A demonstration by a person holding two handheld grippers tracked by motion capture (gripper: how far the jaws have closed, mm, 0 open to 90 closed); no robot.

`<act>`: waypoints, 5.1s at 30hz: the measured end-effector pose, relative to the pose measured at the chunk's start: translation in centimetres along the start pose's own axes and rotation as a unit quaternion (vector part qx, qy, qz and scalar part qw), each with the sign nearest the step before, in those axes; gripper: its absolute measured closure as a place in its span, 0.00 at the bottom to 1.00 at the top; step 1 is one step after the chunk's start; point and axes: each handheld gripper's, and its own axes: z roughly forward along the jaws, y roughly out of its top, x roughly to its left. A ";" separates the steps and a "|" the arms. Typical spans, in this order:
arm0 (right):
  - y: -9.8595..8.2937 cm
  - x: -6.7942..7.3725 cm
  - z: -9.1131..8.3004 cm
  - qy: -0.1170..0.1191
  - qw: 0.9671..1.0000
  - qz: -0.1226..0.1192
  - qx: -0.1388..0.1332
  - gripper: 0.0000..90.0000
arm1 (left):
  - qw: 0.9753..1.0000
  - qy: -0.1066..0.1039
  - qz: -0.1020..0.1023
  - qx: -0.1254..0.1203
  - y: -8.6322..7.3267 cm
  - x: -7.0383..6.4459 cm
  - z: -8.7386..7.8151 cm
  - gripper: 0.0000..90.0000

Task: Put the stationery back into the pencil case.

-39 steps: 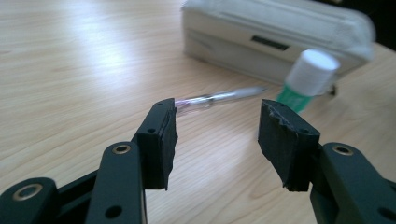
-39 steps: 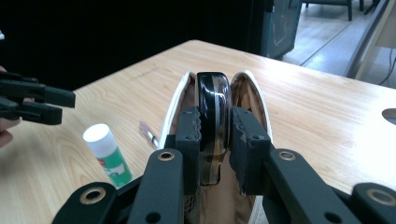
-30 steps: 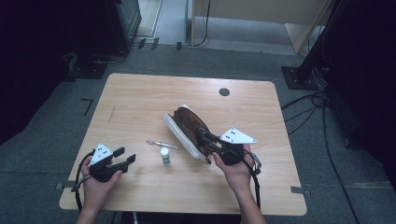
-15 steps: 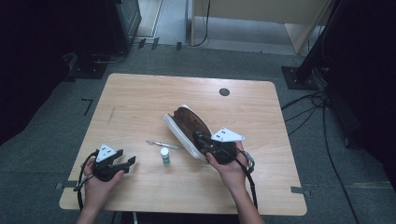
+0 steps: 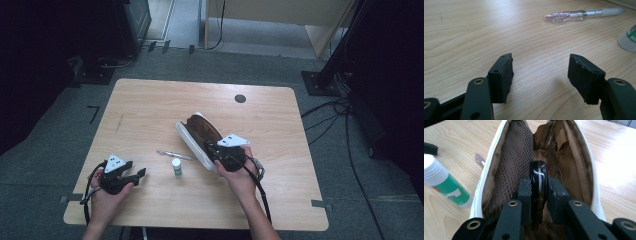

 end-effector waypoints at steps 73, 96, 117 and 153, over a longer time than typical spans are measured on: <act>3.3 4.7 -1.9 0.116 0.990 -0.001 -0.084 0.47 | 0.999 0.044 -0.010 0.030 0.1 -0.2 0.4 0.12; 1.0 8.7 1.1 0.115 0.992 -0.016 -0.054 0.44 | 0.992 0.112 -0.034 0.053 -0.2 0.3 0.2 0.00; -1.5 10.2 3.7 0.074 0.994 -0.036 -0.067 0.61 | 0.992 0.108 -0.031 0.054 -0.2 0.4 0.2 0.00; 1.6 7.5 -1.2 0.071 0.989 -0.023 -0.125 0.72 | 0.992 0.108 -0.032 0.052 -0.2 0.4 0.2 0.00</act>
